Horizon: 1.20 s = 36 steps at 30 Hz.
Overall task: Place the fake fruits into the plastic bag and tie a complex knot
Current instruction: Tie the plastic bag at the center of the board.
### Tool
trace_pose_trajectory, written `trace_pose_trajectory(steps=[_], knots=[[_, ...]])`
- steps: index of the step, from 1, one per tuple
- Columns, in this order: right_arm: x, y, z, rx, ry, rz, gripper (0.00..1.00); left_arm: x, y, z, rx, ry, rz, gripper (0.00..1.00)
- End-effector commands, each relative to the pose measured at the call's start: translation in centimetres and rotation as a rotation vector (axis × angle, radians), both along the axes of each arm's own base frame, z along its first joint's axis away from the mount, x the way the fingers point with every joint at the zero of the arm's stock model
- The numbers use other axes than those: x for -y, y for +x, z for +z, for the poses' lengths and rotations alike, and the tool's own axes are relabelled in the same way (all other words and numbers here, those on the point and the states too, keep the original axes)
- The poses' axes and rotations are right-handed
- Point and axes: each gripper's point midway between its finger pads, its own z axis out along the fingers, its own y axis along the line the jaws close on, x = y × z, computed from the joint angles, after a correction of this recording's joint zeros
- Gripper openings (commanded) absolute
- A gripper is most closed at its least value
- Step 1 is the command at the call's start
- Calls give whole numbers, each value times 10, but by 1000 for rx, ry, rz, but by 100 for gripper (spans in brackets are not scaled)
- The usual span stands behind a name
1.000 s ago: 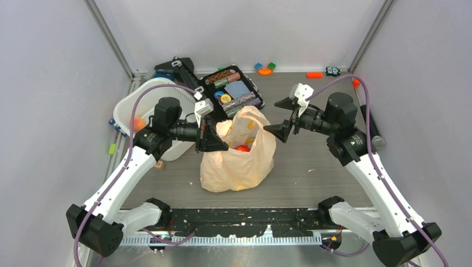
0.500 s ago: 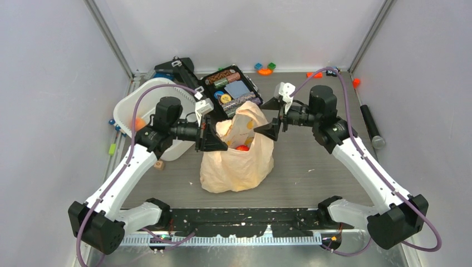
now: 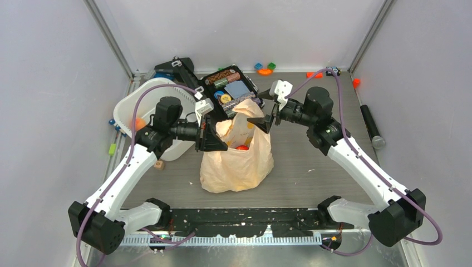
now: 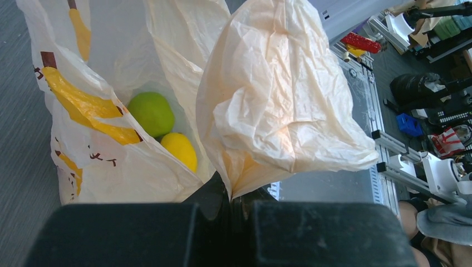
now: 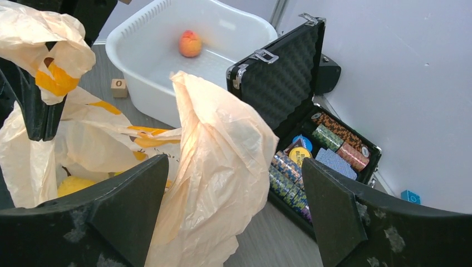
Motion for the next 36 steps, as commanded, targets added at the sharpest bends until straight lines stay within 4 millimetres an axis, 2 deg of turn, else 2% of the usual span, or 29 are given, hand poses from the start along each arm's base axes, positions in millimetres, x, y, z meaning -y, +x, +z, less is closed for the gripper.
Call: trace_pose_trajectory(steps=[1, 4, 5, 7, 10, 11, 13, 14, 15, 16, 17, 19, 23, 24, 25, 26, 27, 28, 29, 30, 31, 32, 36], knots=[[-4, 7, 6, 66, 1, -38, 98, 0, -3, 22, 40, -42, -18, 0], [-8, 4, 3, 69, -21, -32, 100, 0, -2, 22, 38, -43, -14, 0], [-8, 4, 2, 72, -26, -37, 98, 0, -1, 22, 37, -43, -11, 0], [-10, 5, 0, 64, -35, -47, 89, -1, 0, 23, 32, -45, -3, 0], [-8, 9, 0, 55, -33, -81, 68, -1, 3, 24, 29, -53, 11, 0], [-7, 9, 0, 46, -29, -85, 64, -1, 4, 26, 29, -58, 16, 0], [-7, 8, 0, 35, -23, -87, 47, -1, 6, 26, 25, -63, 28, 0], [-7, 7, 0, 29, -20, -87, 42, -2, 7, 26, 21, -63, 37, 0], [-8, 6, 0, 20, -13, -84, 31, -2, 10, 26, 17, -63, 47, 0], [-9, 5, 1, 16, -8, -81, 25, -2, 11, 26, 14, -64, 56, 0], [-9, 4, 2, 7, 5, -81, 16, -2, 13, 27, 9, -67, 64, 0], [-8, 3, 2, -6, 26, -87, 7, -3, 16, 29, 5, -73, 80, 0], [-5, -8, 13, -16, 121, -87, 5, -7, 25, 25, -17, -58, 144, 0], [-3, -17, 27, 3, 176, -69, 5, -8, 29, 24, -32, -51, 168, 0], [-4, -22, 22, -10, 187, -51, 5, -8, 32, 22, -58, -44, 179, 0], [-2, -31, 35, 3, 237, -32, 5, -7, 34, 21, -86, -36, 184, 0], [-3, -38, 30, -11, 245, -5, 5, -6, 36, 20, -112, -24, 190, 0], [-1, -48, 41, -1, 281, 18, 5, -6, 39, 17, -143, -4, 203, 0], [-3, -56, 38, -17, 287, 56, 5, -6, 43, 14, -169, 17, 218, 0], [-2, -65, 47, -20, 318, 83, 5, -7, 45, 13, -184, 34, 225, 0], [-3, -72, 44, -31, 320, 114, 5, -7, 46, 12, -194, 49, 227, 0], [-2, -79, 50, -32, 343, 136, 5, -6, 46, 12, -197, 62, 230, 0], [-8, -99, 41, -67, 328, 223, 5, 1, 45, 9, -221, 131, 230, 0]])
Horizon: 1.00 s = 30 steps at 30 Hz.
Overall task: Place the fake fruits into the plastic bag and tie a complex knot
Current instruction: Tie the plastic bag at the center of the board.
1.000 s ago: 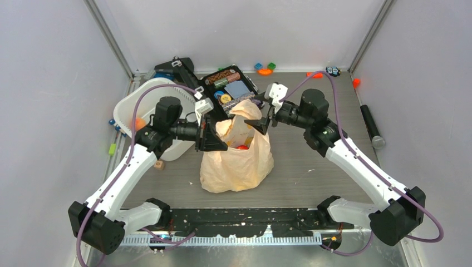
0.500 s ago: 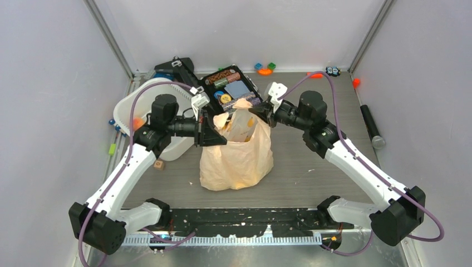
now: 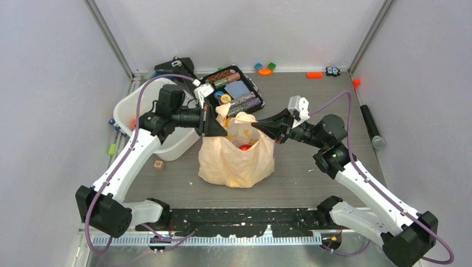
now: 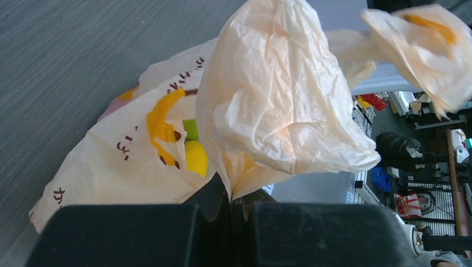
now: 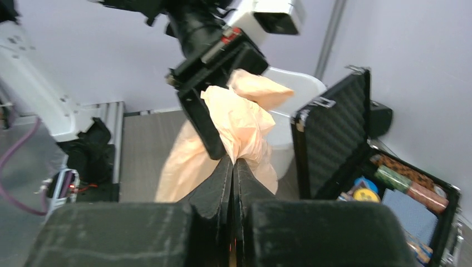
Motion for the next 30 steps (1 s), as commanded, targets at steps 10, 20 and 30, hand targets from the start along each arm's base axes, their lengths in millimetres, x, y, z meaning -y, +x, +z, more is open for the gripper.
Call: trace_pose_trajectory(steps=[10, 20, 30], knots=[[-28, -44, -6, -43, 14, 223, 5, 17, -20, -6, 28, 211, -100, 0], [-42, -30, -30, -168, 14, 224, 5, 17, -39, -12, 160, 248, -201, 34], [-49, -19, -38, -217, 4, 198, 5, 11, -52, -5, 267, 245, -215, 86]])
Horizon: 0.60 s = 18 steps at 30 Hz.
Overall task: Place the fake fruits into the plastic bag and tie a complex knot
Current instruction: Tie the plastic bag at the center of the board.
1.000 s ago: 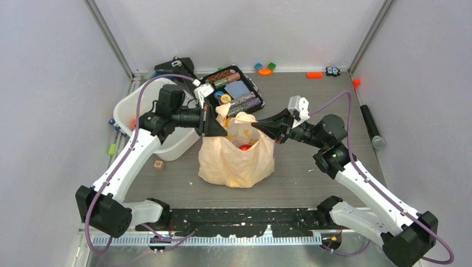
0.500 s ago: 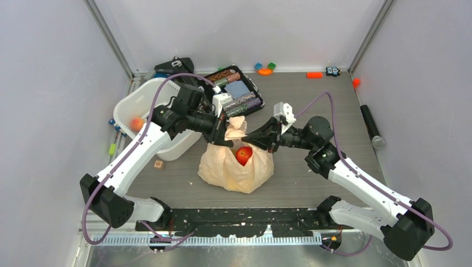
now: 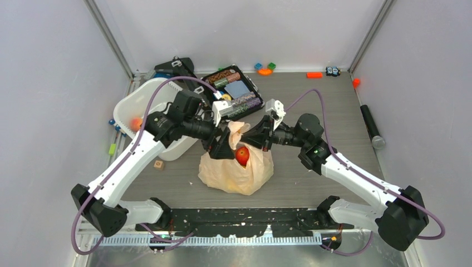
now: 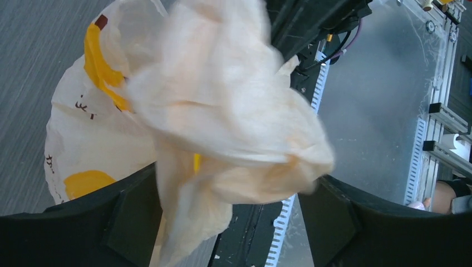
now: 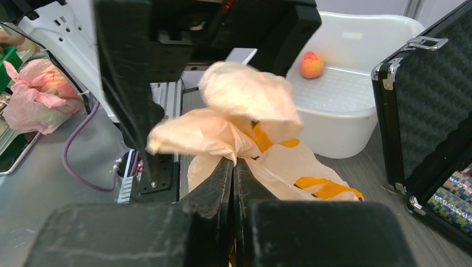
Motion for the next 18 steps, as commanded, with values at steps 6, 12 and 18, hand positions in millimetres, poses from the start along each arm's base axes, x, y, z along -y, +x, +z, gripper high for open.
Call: trace_pose_trajectory(steps=[6, 12, 18], knots=[[-11, 3, 13, 30, 13, -12, 5, -1, -6, 20, 102, -57, -16, 98], [-16, 2, 12, 34, 6, -5, 5, 1, 0, 19, 100, -45, -4, 83], [-14, 1, 10, 48, -5, -12, 5, 2, 8, 18, 119, -35, 19, 68]])
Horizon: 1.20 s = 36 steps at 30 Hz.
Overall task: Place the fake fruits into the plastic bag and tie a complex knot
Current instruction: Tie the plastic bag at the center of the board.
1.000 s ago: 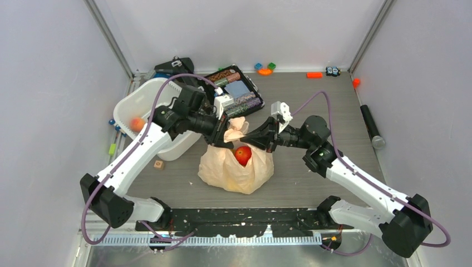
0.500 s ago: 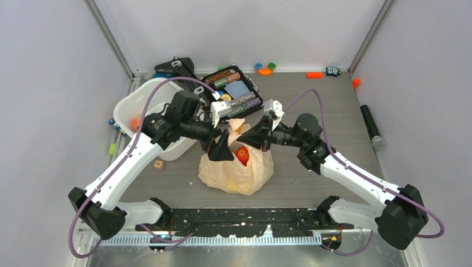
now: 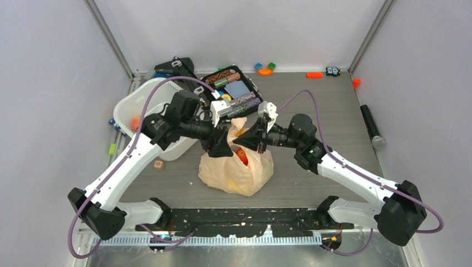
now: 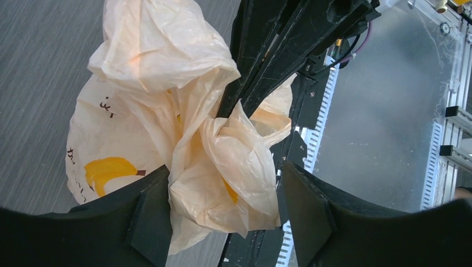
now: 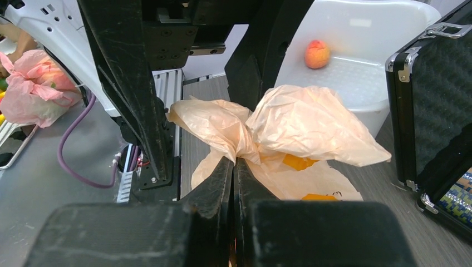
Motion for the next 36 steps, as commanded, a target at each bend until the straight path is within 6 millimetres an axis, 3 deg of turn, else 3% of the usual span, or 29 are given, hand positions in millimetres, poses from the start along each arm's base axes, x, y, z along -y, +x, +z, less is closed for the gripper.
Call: trace_pose_trajectory(steps=[1, 5, 13, 15, 20, 22, 28, 32, 36], knots=[[1, 1, 23, 76, 32, -13, 5, 5, 12, 9, 55, -17, 24, 67], [2, 1, 22, 85, 20, -15, 5, 7, 21, 9, 72, -15, 39, 58], [7, -2, 21, 93, 15, -26, 6, 11, 29, 7, 100, -17, 38, 0], [9, -3, 22, 90, 20, -36, 15, 9, 30, 4, 118, -13, 47, 0], [22, -8, 26, 116, 18, -77, 65, 6, 26, 5, 168, -46, 45, 0], [29, -8, 25, 146, -12, -109, 75, 6, 22, 6, 165, -59, 32, 0], [45, 9, 34, 159, -77, -251, 87, 5, 11, 11, 188, -92, -6, 0], [40, 18, 59, 40, -14, -292, 92, 1, 9, 8, 210, -89, -6, 0], [34, 31, 65, -82, 10, -342, 94, 0, 9, 9, 222, -98, 1, 0]])
